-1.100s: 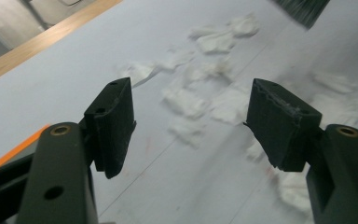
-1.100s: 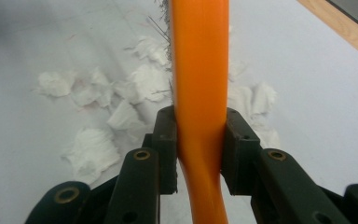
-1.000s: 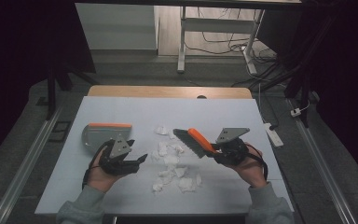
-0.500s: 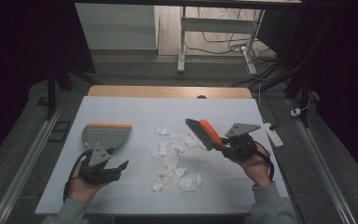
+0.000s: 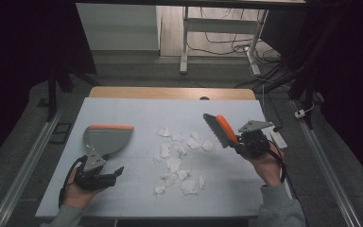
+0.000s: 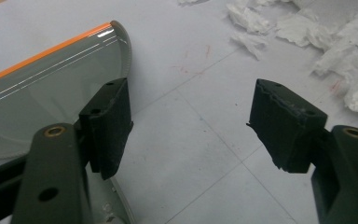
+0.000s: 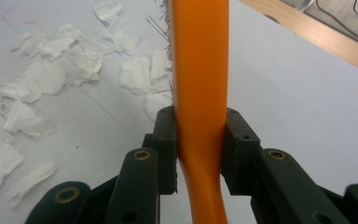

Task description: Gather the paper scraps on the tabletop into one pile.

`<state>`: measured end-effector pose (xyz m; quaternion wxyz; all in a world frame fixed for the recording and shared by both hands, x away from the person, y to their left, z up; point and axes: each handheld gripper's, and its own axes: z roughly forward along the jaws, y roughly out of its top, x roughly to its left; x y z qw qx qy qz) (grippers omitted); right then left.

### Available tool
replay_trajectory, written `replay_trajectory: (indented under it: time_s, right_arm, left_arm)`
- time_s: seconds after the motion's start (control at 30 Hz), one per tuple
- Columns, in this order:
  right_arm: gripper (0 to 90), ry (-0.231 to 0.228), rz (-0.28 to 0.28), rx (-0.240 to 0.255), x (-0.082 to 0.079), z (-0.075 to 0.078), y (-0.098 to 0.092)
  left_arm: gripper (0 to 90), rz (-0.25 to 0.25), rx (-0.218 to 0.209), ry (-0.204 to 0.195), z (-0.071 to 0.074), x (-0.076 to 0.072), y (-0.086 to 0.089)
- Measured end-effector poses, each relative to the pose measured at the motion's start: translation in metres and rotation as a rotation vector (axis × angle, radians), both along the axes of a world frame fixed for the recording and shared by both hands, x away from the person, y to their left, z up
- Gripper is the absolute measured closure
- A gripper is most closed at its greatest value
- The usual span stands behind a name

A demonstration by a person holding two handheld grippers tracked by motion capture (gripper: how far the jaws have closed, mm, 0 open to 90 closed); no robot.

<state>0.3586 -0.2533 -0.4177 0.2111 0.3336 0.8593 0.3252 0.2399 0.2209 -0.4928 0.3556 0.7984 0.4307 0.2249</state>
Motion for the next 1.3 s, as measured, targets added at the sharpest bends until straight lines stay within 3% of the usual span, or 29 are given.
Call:
replay_trajectory:
  time_s: [0.27, 0.47, 0.7, 0.93, 1.03, 1.3]
  right_arm:
    - [70.1, 0.056, -0.072, -0.066, 0.018, -0.011, -0.001]
    - [70.1, 0.110, -0.093, -0.092, 0.037, -0.014, 0.002]
    - [70.1, 0.149, -0.091, -0.138, 0.045, -0.021, 0.009]
    - [70.1, 0.185, -0.076, -0.267, 0.056, -0.023, 0.032]
    - [70.1, 0.219, -0.082, -0.336, 0.069, -0.023, 0.045]
    - [70.2, 0.326, -0.067, -0.435, 0.105, -0.030, 0.084]
  left_arm:
    - [29.8, -0.011, 0.016, 0.003, -0.004, 0.004, -0.003]
    - [29.8, -0.006, 0.000, -0.003, -0.003, 0.005, -0.001]
    - [29.9, -0.020, 0.015, -0.007, -0.004, 0.007, -0.007]
    - [29.8, -0.049, 0.031, -0.040, 0.003, 0.010, -0.013]
    - [29.8, -0.055, 0.024, -0.035, 0.002, 0.013, -0.012]
    - [29.8, -0.076, 0.029, -0.028, -0.007, 0.010, -0.007]
